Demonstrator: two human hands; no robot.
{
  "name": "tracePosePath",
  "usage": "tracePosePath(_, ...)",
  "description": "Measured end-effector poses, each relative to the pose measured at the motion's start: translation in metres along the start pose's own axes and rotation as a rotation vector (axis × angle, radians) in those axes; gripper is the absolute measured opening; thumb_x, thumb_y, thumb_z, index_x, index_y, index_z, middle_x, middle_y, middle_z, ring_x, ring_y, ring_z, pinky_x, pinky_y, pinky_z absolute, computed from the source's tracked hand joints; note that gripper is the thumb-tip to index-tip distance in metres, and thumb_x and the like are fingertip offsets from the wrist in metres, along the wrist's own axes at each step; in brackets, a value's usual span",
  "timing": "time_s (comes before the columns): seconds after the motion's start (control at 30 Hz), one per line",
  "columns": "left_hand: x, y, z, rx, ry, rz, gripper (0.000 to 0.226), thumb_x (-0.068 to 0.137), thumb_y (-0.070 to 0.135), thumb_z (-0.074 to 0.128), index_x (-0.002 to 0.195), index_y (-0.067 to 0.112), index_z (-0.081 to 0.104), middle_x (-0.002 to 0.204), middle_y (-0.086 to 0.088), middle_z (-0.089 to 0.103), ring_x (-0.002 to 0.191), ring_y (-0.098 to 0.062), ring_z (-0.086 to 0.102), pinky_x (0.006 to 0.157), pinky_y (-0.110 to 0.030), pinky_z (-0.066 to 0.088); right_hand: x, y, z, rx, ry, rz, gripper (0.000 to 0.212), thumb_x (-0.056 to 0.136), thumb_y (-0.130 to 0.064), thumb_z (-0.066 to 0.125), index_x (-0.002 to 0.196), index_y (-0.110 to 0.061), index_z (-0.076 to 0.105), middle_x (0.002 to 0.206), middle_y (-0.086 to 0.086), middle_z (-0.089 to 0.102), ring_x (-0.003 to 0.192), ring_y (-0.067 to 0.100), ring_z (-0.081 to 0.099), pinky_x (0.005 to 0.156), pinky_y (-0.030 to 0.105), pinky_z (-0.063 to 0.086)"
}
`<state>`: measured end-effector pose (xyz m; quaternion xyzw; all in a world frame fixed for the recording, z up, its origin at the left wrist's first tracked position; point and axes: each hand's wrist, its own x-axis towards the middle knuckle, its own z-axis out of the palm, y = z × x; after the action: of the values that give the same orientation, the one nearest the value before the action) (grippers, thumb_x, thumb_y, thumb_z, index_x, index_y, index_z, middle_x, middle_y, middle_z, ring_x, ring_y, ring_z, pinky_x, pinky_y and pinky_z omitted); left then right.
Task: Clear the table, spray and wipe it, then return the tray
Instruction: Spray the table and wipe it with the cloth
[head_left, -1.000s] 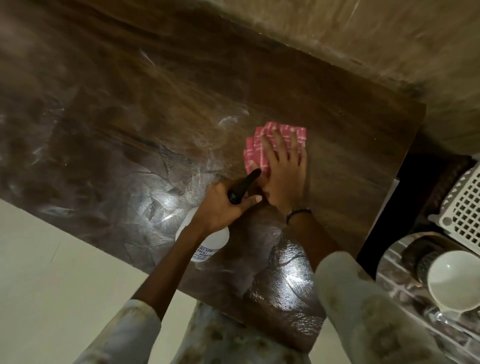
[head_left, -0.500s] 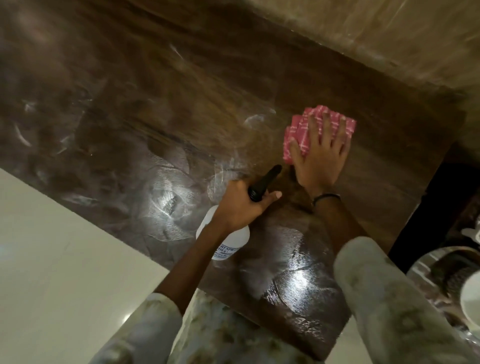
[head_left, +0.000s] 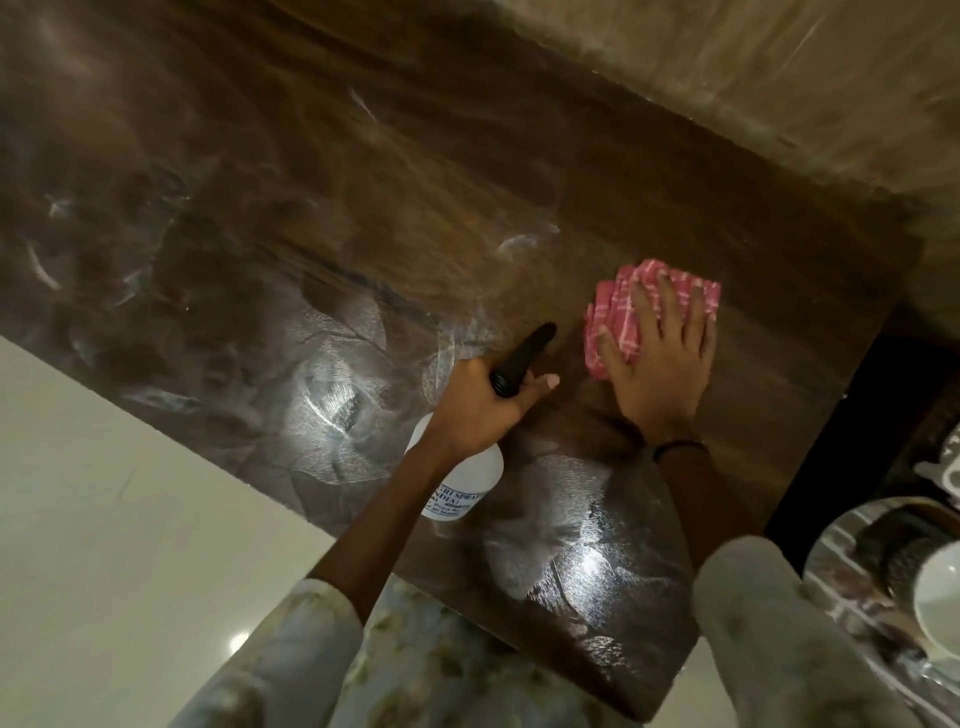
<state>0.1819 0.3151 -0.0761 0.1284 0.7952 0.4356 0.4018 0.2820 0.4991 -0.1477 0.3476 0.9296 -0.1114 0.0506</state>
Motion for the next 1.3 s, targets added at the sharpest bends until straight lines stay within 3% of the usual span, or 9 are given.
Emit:
tracePosePath(0.13, -0.002, -0.001, 0.0, -0.009, 0.001, 0.022, 0.028, 0.08, 0.032, 0.072, 0.078, 0.005, 0.066, 0.056, -0.001, 0.056, 0.046, -0.002, 0.049, 0.05, -0.009, 0.035, 0.03, -0.039, 0.003, 0.027, -0.011, 0.027, 0.071, 0.091, -0.065, 0.033, 0.15, -0.029, 0.02, 0.159, 0.004, 0.019, 0.145, 0.034, 0.015, 0.115, 0.052, 0.009)
tracePosePath(0.3, -0.008, -0.003, 0.002, 0.034, 0.019, 0.102, 0.03, 0.083, 0.029, 0.07, 0.084, -0.001, 0.066, 0.056, -0.006, 0.051, 0.049, -0.007, 0.046, 0.052, -0.014, 0.035, -0.005, -0.055, 0.008, 0.016, -0.041, -0.251, 0.062, 0.094, -0.054, 0.02, 0.15, -0.029, 0.022, 0.159, 0.001, 0.018, 0.147, 0.03, 0.007, 0.117, 0.054, 0.013)
tracePosePath(0.43, -0.023, -0.01, 0.004, 0.147, -0.039, 0.163, 0.033, 0.084, 0.033, 0.067, 0.084, 0.001, 0.064, 0.056, -0.007, 0.053, 0.049, -0.01, 0.048, 0.052, -0.022, 0.036, -0.042, -0.015, 0.008, -0.01, -0.089, -0.396, 0.067, 0.092, -0.066, 0.022, 0.149, -0.031, 0.025, 0.158, -0.001, 0.022, 0.147, 0.026, 0.009, 0.117, 0.051, 0.016)
tracePosePath(0.6, -0.054, -0.03, 0.008, 0.262, -0.092, 0.137, 0.018, 0.084, 0.031, 0.068, 0.074, 0.018, 0.059, 0.059, 0.002, 0.058, 0.05, -0.002, 0.052, 0.053, -0.011, 0.035, -0.054, 0.034, 0.008, 0.034, -0.009, 0.001, 0.07, 0.089, -0.065, 0.029, 0.149, -0.03, 0.022, 0.159, 0.002, 0.019, 0.147, 0.032, 0.011, 0.118, 0.052, 0.01)
tracePosePath(0.7, -0.073, -0.044, 0.014, 0.303, -0.116, 0.087, 0.02, 0.083, 0.031, 0.068, 0.074, 0.014, 0.061, 0.058, 0.006, 0.057, 0.051, 0.0, 0.054, 0.053, -0.01, 0.035, -0.089, 0.037, 0.01, 0.084, 0.028, 0.164, 0.07, 0.09, -0.062, 0.033, 0.15, -0.029, 0.021, 0.159, 0.002, 0.017, 0.147, 0.032, 0.01, 0.117, 0.053, 0.012)
tracePosePath(0.9, -0.105, -0.064, 0.029, 0.412, -0.178, 0.073, 0.035, 0.082, 0.04, 0.066, 0.106, 0.016, 0.066, 0.075, 0.004, 0.067, 0.074, -0.016, 0.067, 0.062, -0.017, 0.043, -0.17, 0.036, 0.018, 0.06, -0.015, 0.167, 0.07, 0.09, -0.06, 0.029, 0.149, -0.023, 0.025, 0.158, 0.006, 0.02, 0.147, 0.031, 0.008, 0.118, 0.051, 0.007)
tracePosePath(1.07, -0.112, -0.071, 0.029, 0.417, -0.169, 0.016, 0.033, 0.08, 0.041, 0.068, 0.099, 0.013, 0.064, 0.062, 0.014, 0.048, 0.068, -0.016, 0.059, 0.058, -0.017, 0.038, -0.174, 0.034, 0.016, 0.032, -0.024, 0.164, 0.071, 0.09, -0.062, 0.027, 0.148, -0.022, 0.028, 0.158, 0.007, 0.022, 0.147, 0.031, 0.009, 0.117, 0.053, 0.011)
tracePosePath(1.17, -0.111, -0.076, 0.025, 0.415, -0.111, 0.0, 0.031, 0.082, 0.038, 0.067, 0.099, 0.012, 0.065, 0.062, 0.007, 0.05, 0.067, -0.021, 0.062, 0.056, -0.018, 0.038, -0.16, 0.024, 0.015, 0.03, -0.028, 0.148, 0.071, 0.09, -0.064, 0.024, 0.149, -0.024, 0.027, 0.158, 0.006, 0.022, 0.146, 0.032, 0.01, 0.116, 0.055, 0.013)
tracePosePath(1.3, -0.113, -0.082, 0.012, 0.351, -0.053, 0.009, 0.033, 0.082, 0.038, 0.067, 0.105, 0.015, 0.065, 0.066, 0.009, 0.057, 0.055, -0.005, 0.056, 0.05, -0.006, 0.033, -0.119, -0.013, 0.018, 0.035, -0.041, 0.068, 0.07, 0.091, -0.066, 0.025, 0.15, -0.027, 0.024, 0.159, 0.004, 0.019, 0.146, 0.032, 0.011, 0.116, 0.056, 0.013)
